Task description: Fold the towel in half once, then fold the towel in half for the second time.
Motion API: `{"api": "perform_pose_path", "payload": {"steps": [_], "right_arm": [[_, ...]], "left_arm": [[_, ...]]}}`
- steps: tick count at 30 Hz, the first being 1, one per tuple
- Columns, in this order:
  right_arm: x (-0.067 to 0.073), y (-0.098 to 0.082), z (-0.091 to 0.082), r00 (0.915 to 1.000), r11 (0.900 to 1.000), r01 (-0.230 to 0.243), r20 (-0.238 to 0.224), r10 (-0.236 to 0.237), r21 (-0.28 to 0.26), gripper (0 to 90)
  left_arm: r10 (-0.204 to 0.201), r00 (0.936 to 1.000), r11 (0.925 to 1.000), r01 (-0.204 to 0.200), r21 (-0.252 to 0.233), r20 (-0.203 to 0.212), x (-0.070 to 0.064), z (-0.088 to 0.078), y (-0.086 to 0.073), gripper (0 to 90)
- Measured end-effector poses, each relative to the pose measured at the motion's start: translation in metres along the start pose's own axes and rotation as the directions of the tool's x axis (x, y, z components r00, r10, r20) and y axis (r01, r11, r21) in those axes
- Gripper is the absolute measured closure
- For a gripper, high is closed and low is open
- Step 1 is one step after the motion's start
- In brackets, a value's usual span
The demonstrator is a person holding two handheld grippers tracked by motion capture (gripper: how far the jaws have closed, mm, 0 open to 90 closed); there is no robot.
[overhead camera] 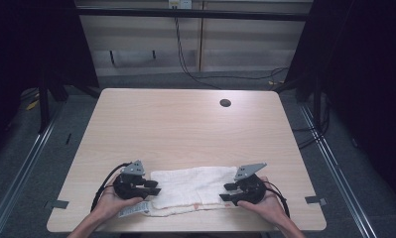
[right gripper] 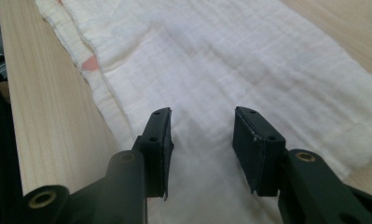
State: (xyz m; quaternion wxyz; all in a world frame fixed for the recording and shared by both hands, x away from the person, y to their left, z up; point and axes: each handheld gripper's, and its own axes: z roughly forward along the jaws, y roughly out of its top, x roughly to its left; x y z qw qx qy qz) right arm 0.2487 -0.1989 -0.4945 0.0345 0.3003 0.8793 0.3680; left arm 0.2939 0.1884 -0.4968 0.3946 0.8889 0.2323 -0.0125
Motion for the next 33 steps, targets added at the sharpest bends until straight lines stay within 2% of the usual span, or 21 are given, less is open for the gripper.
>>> {"api": "perform_pose_path", "payload": {"steps": [2,3,6,8,10,13,14,16,17,19,21,23,25,27,28,30,33], "right_arm": [[0.0,-0.002,0.0,1.0,1.0,-0.006,-0.001,0.006,-0.009,57.7],[0.0,-0.003,-0.001,0.9999,1.0,0.003,0.012,-0.003,-0.005,59.6],[0.002,-0.006,-0.004,0.9975,0.999,0.035,0.061,-0.035,-0.002,70.6],[0.002,-0.009,-0.007,0.9949,0.999,0.043,0.091,-0.043,0.002,81.4],[-0.005,-0.016,-0.014,0.9973,1.0,0.007,0.073,-0.007,-0.007,85.2],[-0.008,-0.021,-0.02,0.9967,1.0,-0.009,0.08,0.01,-0.003,85.5],[-0.008,-0.022,-0.022,0.9965,1.0,-0.009,0.083,0.009,0.0,85.4],[-0.008,-0.025,-0.025,0.9968,1.0,-0.023,0.076,0.023,0.003,83.7],[-0.009,-0.027,-0.026,0.9973,1.0,-0.03,0.066,0.03,-0.004,79.1],[-0.008,-0.028,-0.03,0.9977,0.999,-0.032,0.059,0.033,-0.018,73.3],[-0.007,-0.027,-0.036,0.9973,0.997,-0.053,0.048,0.056,-0.061,70.1],[-0.004,-0.024,-0.04,0.9972,0.994,-0.06,0.038,0.063,-0.094,66.9],[-0.001,-0.02,-0.04,0.9971,0.992,-0.069,0.025,0.072,-0.11,63.4],[0.001,-0.015,-0.038,0.9968,0.989,-0.073,0.023,0.076,-0.127,62.0],[0.003,-0.012,-0.036,0.9971,0.988,-0.073,0.013,0.075,-0.133,60.0],[0.007,-0.007,-0.032,0.997,0.987,-0.075,0.007,0.077,-0.14,59.0],[0.014,0.002,-0.024,0.9984,0.99,-0.055,-0.022,0.052,-0.13,57.8]], "left_arm": [[-0.005,1.0,0.9999,0.005,-0.011,-0.005,0.002,0.002,0.001,66.6],[0.0,0.9999,1.0,0.0,-0.007,-0.011,0.003,0.003,0.002,65.9],[-0.001,0.9999,0.9999,0.001,-0.01,-0.013,0.004,0.007,0.005,64.1],[-0.004,0.9999,1.0,0.003,-0.009,-0.015,0.004,0.009,0.008,62.7],[0.01,0.9999,1.0,-0.01,0.0,-0.012,0.002,0.013,0.012,61.6],[0.006,1.0,1.0,-0.006,-0.005,-0.005,-0.003,0.019,0.016,63.5],[0.009,0.9999,0.9999,-0.009,0.01,-0.007,-0.005,0.019,0.018,64.3],[0.004,0.9993,0.9999,-0.005,0.011,0.036,-0.008,0.021,0.019,63.3],[0.01,0.9996,0.9998,-0.01,0.019,0.028,-0.01,0.021,0.02,62.4],[0.001,0.9993,1.0,-0.001,0.003,0.038,-0.011,0.019,0.021,60.6],[-0.007,0.9991,0.9998,0.008,-0.017,0.041,-0.01,0.014,0.023,59.2],[-0.032,0.9986,0.9983,0.034,-0.046,0.042,-0.004,0.007,0.026,56.7],[-0.042,0.9986,0.9966,0.044,-0.07,0.032,0.001,0.002,0.027,51.8],[-0.052,0.9986,0.9954,0.052,-0.08,0.011,0.01,-0.002,0.029,51.5],[-0.067,0.9976,0.9947,0.068,-0.077,0.016,0.015,-0.002,0.029,52.3],[-0.064,0.9979,0.9959,0.065,-0.063,0.008,0.018,-0.002,0.03,52.1],[-0.064,0.9979,0.9955,0.065,-0.069,0.007,0.023,-0.001,0.037,51.6]]}}
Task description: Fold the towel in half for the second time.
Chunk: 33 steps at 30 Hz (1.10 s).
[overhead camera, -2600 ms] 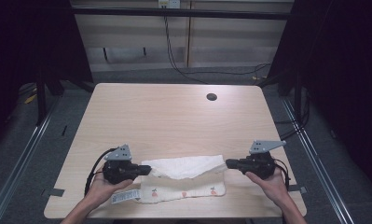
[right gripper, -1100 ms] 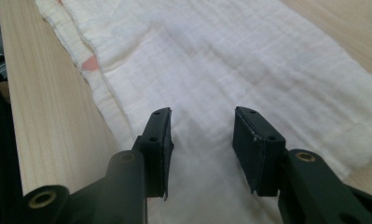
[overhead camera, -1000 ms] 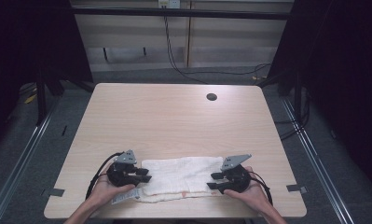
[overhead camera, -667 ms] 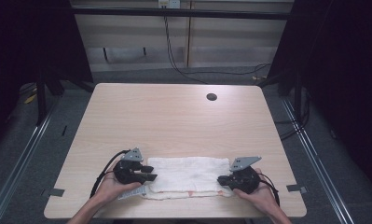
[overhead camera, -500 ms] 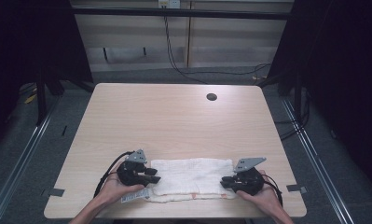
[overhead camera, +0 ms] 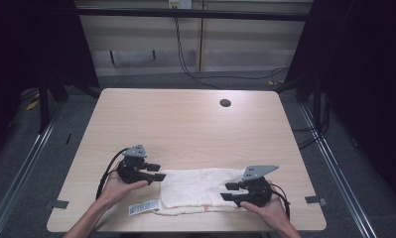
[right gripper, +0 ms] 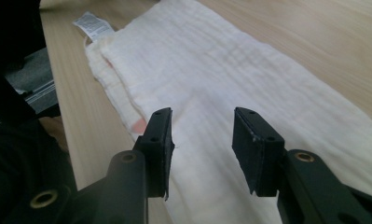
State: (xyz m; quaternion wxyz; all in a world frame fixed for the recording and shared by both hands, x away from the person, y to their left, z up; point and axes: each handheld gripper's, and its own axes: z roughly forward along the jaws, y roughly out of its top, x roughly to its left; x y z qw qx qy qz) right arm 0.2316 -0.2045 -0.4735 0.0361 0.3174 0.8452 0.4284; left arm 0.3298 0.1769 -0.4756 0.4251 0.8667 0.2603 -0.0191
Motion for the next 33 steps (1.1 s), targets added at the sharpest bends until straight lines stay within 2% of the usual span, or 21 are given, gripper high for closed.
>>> {"api": "perform_pose_path", "payload": {"steps": [2,5,6,8,11,16,19,20,23,24,26,28,29,32,33], "right_arm": [[0.006,0.007,0.008,0.9994,1.0,0.015,-0.03,-0.015,0.003,57.5],[0.017,0.02,0.02,0.9982,1.0,0.03,-0.053,-0.03,-0.002,57.3],[0.021,0.025,0.024,0.9969,0.999,0.044,-0.065,-0.044,0.001,58.0],[0.029,0.035,0.033,0.9944,0.998,0.068,-0.081,-0.067,0.006,59.6],[0.043,0.048,0.052,0.9864,0.994,0.106,-0.129,-0.102,0.026,61.3],[0.06,0.065,0.09,0.9684,0.985,0.159,-0.205,-0.142,0.065,61.4],[0.067,0.072,0.108,0.9566,0.976,0.201,-0.231,-0.177,0.084,57.6],[0.07,0.074,0.113,0.95,0.972,0.219,-0.246,-0.192,0.085,56.7],[0.077,0.076,0.127,0.9442,0.964,0.242,-0.255,-0.208,0.109,54.7],[0.078,0.076,0.133,0.9391,0.962,0.252,-0.267,-0.216,0.107,54.2],[0.082,0.074,0.139,0.943,0.961,0.25,-0.255,-0.214,0.118,52.9],[0.085,0.071,0.144,0.9418,0.96,0.255,-0.255,-0.219,0.118,52.0],[0.086,0.071,0.145,0.9454,0.958,0.256,-0.241,-0.22,0.13,51.3],[0.092,0.067,0.147,0.9353,0.947,0.296,-0.238,-0.262,0.122,50.1],[0.095,0.065,0.147,0.9281,0.938,0.325,-0.23,-0.293,0.117,50.2]], "left_arm": [[0.02,0.9997,0.9994,-0.02,0.028,-0.011,0.002,0.005,0.007,51.3],[0.005,1.0,0.9999,-0.005,0.012,-0.005,0.005,0.012,0.016,51.9],[0.004,0.9999,0.9998,-0.003,0.017,-0.013,0.004,0.015,0.018,52.2],[0.007,1.0,0.9991,-0.007,0.041,-0.005,0.003,0.02,0.02,53.1],[0.019,0.9998,0.9994,-0.019,0.028,0.001,0.001,0.021,0.02,53.4],[-0.028,0.9992,0.9992,0.027,-0.029,-0.029,0.014,0.009,0.016,52.9],[-0.039,0.9982,0.9986,0.038,-0.036,-0.046,0.018,0.004,0.011,52.1],[-0.042,0.9977,0.9986,0.04,-0.034,-0.053,0.019,0.003,0.008,51.2],[-0.044,0.9964,0.999,0.043,-0.015,-0.073,0.019,0.001,0.0,49.2],[-0.039,0.9963,0.9992,0.039,-0.008,-0.076,0.018,0.0,-0.001,48.9],[-0.018,0.9971,0.9998,0.018,-0.008,-0.073,0.014,-0.004,-0.002,50.4],[-0.022,0.9963,0.9993,0.02,-0.03,-0.083,0.014,-0.008,-0.001,49.6],[-0.03,0.996,0.999,0.027,-0.037,-0.084,0.015,-0.009,0.0,49.4],[-0.04,0.9954,0.9987,0.038,-0.034,-0.087,0.017,-0.008,-0.001,48.2],[-0.043,0.9949,0.9987,0.04,-0.031,-0.091,0.018,-0.006,-0.002,48.2]]}}
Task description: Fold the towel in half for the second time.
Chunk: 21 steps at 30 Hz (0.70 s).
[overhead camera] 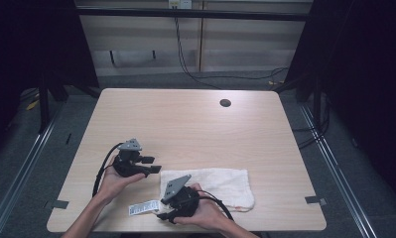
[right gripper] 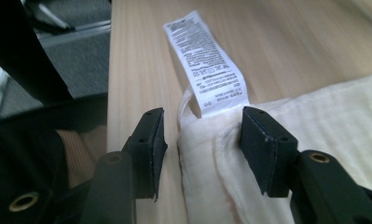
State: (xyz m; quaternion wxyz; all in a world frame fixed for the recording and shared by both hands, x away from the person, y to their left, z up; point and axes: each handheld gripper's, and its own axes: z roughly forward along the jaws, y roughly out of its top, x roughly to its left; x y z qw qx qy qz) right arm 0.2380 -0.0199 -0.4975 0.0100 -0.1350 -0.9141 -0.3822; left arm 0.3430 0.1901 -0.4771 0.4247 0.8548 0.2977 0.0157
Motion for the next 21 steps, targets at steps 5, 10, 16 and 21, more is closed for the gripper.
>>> {"api": "perform_pose_path", "payload": {"steps": [5,10,16,21], "right_arm": [[0.01,-0.006,0.0,0.9961,0.998,0.059,0.068,-0.057,-0.021,55.8],[0.004,-0.006,-0.001,0.9966,0.999,0.03,0.078,-0.028,-0.03,74.6],[-0.004,-0.005,-0.002,0.9975,0.999,-0.034,0.06,0.036,-0.03,82.5],[-0.004,-0.004,-0.002,0.9974,0.999,-0.036,0.062,0.037,-0.03,82.6]], "left_arm": [[-0.001,0.9999,0.9998,0.001,0.018,0.012,0.0,0.006,-0.001,47.9],[0.018,0.9996,0.9987,-0.019,0.046,0.021,-0.004,0.011,-0.003,47.8],[0.035,0.9983,0.9973,-0.037,0.063,0.047,-0.009,0.015,-0.009,51.7],[0.043,0.9986,0.9955,-0.045,0.083,0.032,-0.011,0.023,-0.008,52.0]]}}
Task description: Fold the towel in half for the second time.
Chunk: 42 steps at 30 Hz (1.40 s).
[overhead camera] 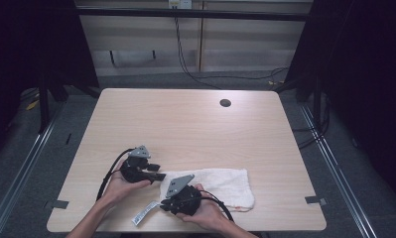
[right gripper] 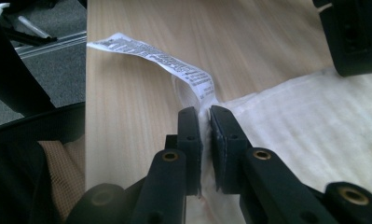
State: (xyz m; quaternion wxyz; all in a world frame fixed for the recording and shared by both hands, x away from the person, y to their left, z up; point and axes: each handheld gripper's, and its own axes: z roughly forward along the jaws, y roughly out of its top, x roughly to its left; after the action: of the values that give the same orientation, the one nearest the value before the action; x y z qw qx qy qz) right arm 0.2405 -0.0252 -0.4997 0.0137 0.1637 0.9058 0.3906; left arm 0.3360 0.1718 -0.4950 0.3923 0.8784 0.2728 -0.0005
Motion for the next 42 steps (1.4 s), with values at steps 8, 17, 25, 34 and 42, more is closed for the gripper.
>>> {"api": "perform_pose_path", "payload": {"steps": [8,17,25,34,42], "right_arm": [[0.001,0.003,0.0,1.0,1.0,-0.008,0.003,0.008,0.028,82.7],[-0.001,0.004,-0.001,0.9987,0.999,-0.041,-0.03,0.041,0.012,83.6],[-0.004,0.011,-0.015,0.9972,0.997,-0.064,-0.04,0.062,-0.052,83.7],[-0.007,0.028,-0.033,0.9972,0.99,-0.069,-0.038,0.064,-0.124,83.7],[-0.009,0.038,-0.031,0.9967,0.988,-0.071,-0.05,0.064,-0.138,83.7]], "left_arm": [[0.059,0.9983,0.998,-0.059,0.023,0.003,-0.01,0.005,-0.002,60.5],[0.088,0.9952,0.9958,-0.089,0.022,0.042,-0.013,0.007,-0.002,85.1],[0.0,0.9965,0.9988,0.004,-0.049,0.084,-0.003,-0.005,0.001,86.1],[-0.029,0.9951,0.991,0.041,-0.128,0.094,0.002,-0.023,0.008,86.1],[-0.04,0.9948,0.9862,0.054,-0.157,0.094,0.006,-0.033,0.011,86.1]]}}
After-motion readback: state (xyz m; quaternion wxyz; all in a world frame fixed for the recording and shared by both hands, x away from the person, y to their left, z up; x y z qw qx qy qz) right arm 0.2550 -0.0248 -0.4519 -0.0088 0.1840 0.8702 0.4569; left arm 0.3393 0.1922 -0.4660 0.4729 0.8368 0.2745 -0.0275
